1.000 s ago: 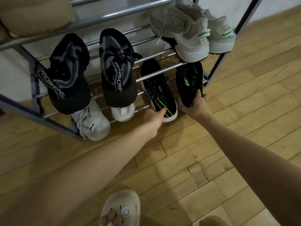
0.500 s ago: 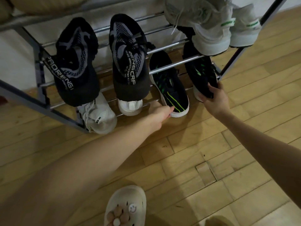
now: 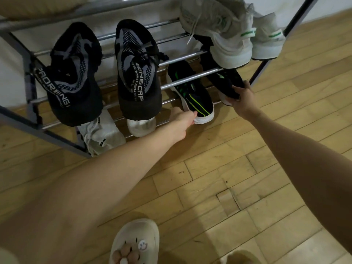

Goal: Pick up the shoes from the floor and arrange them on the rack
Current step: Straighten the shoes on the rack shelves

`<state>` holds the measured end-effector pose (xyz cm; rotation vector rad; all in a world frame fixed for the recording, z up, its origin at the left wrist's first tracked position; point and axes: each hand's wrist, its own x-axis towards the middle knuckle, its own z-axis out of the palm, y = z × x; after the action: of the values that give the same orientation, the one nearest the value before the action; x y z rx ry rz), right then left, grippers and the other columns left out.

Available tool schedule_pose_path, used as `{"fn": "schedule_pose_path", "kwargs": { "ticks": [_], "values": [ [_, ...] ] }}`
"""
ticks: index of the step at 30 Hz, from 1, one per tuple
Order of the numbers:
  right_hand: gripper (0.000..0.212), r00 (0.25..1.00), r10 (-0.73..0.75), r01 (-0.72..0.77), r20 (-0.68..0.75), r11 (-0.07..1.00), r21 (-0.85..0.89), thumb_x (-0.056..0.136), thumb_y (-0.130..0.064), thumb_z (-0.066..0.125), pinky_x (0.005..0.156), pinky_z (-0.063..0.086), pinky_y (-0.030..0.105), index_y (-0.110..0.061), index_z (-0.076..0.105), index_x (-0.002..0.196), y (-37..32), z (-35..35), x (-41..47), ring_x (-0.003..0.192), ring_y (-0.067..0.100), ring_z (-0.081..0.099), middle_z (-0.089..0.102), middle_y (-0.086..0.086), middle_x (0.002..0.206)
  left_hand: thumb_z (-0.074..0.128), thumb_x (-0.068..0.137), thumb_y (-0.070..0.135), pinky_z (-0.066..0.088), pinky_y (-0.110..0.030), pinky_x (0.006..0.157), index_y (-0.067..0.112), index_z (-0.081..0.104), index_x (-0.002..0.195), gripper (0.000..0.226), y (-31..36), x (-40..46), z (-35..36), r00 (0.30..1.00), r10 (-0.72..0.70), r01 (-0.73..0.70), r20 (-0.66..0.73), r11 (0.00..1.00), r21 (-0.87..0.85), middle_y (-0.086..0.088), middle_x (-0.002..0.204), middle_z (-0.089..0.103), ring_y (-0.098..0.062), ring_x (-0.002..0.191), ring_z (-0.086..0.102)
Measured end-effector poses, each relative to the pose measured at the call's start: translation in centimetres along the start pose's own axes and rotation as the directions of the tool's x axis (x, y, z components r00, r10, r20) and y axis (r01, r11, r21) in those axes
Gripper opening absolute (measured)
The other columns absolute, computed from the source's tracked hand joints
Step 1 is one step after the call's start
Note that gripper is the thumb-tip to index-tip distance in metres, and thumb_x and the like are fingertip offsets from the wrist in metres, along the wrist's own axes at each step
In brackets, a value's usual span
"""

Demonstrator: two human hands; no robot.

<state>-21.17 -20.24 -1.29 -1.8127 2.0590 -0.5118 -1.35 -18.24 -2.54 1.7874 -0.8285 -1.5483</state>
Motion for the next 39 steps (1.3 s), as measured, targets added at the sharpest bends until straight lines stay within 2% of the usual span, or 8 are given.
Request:
{"fn": "schedule_pose_path", "kwargs": {
  "ticks": [5,11,17,24,29,34,36,39],
  "values": [
    [0.042,0.983,0.099,-0.118,-0.152,0.985,-0.124,0.093,-0.027,0.059,0.100,0.040,0.044,-0.018,0.054,0.134,0.2,0.6,-1.0,0.121,0.040,0.046,0.041,0.015,0.142,0.066,0.088,0.012,0.050,-0.017,0.057,-0.001,0.057,0.117,0.034,0.6,0.5,0.8,0.999,0.028,-0.029,0.018,0.999,0.023,-0.012,0.112,0.066,-0.013,0.065,0.061],
    [0.045,0.962,0.215,-0.218,-0.170,0.976,-0.003,0.081,-0.029,0.075,0.082,0.048,0.037,-0.002,0.063,0.115,0.3,-1.1,-0.2,0.098,0.034,0.053,0.048,0.018,0.119,0.065,0.089,0.015,0.051,-0.021,0.064,0.000,0.054,0.119,0.036,1.6,0.5,2.3,0.998,0.049,-0.051,0.035,0.998,0.038,-0.012,0.113,0.065,-0.013,0.068,0.062],
    [0.034,0.975,0.181,-0.170,-0.130,0.981,0.090,0.085,-0.022,0.068,0.073,0.026,0.022,-0.005,0.065,0.114,1.5,-0.8,-0.5,0.112,0.030,0.045,0.058,0.018,0.116,0.063,0.091,0.018,0.053,-0.027,0.082,0.002,0.048,0.122,0.037,2.2,0.1,4.3,0.997,0.055,-0.057,0.050,0.998,0.036,-0.011,0.120,0.061,-0.020,0.084,0.063],
    [0.043,0.978,0.154,-0.148,-0.137,0.988,0.053,0.091,-0.016,0.060,0.094,0.036,0.026,-0.006,0.055,0.132,2.1,-0.3,-1.0,0.121,0.028,0.046,0.053,0.012,0.132,0.057,0.095,0.027,0.056,-0.029,0.078,0.003,0.047,0.128,0.042,2.5,-0.8,5.5,0.997,0.073,-0.078,0.034,0.977,0.200,-0.011,0.125,0.059,-0.026,0.084,0.067],
    [0.047,0.942,0.261,-0.218,-0.209,0.953,0.209,0.090,-0.005,0.050,0.088,0.039,0.027,-0.007,0.044,0.136,0.1,0.8,-3.8,0.123,0.029,0.048,0.045,0.014,0.137,0.045,0.097,0.042,0.055,-0.030,0.069,0.005,0.052,0.116,0.042,2.3,-2.0,4.0,0.992,0.108,-0.126,0.067,0.905,0.406,-0.011,0.104,0.067,-0.026,0.079,0.068],
    [0.045,0.920,0.288,-0.170,-0.267,0.906,0.388,0.088,-0.004,0.051,0.104,0.038,0.042,0.001,0.041,0.131,-2.8,3.5,-8.9,0.121,0.033,0.044,0.043,0.017,0.129,0.050,0.096,0.030,0.056,-0.045,0.086,0.012,0.054,0.124,0.033,-0.2,-5.9,-2.1,0.941,0.280,-0.337,0.188,0.790,0.512,-0.009,0.108,0.069,-0.026,0.096,0.068],
    [0.042,0.928,0.251,-0.115,-0.275,0.896,0.430,0.089,-0.007,0.051,0.101,0.040,0.042,0.001,0.042,0.129,-4.3,4.1,-10.8,0.117,0.029,0.045,0.044,0.015,0.126,0.054,0.095,0.024,0.055,-0.037,0.089,0.014,0.058,0.123,0.030,-1.2,-9.0,-6.0,0.892,0.348,-0.453,0.290,0.699,0.554,-0.003,0.113,0.069,-0.016,0.100,0.066],
    [0.039,0.925,0.106,0.071,-0.365,0.895,0.440,0.089,-0.008,0.052,0.096,0.044,0.041,-0.002,0.046,0.127,-7.1,4.3,-12.5,0.112,0.025,0.048,0.046,0.003,0.117,0.056,0.094,0.021,0.051,-0.015,0.082,0.019,0.064,0.112,0.020,-1.0,-14.4,-11.5,0.817,0.476,-0.570,0.326,0.581,0.581,0.009,0.099,0.071,0.001,0.091,0.064]
  ]
}}
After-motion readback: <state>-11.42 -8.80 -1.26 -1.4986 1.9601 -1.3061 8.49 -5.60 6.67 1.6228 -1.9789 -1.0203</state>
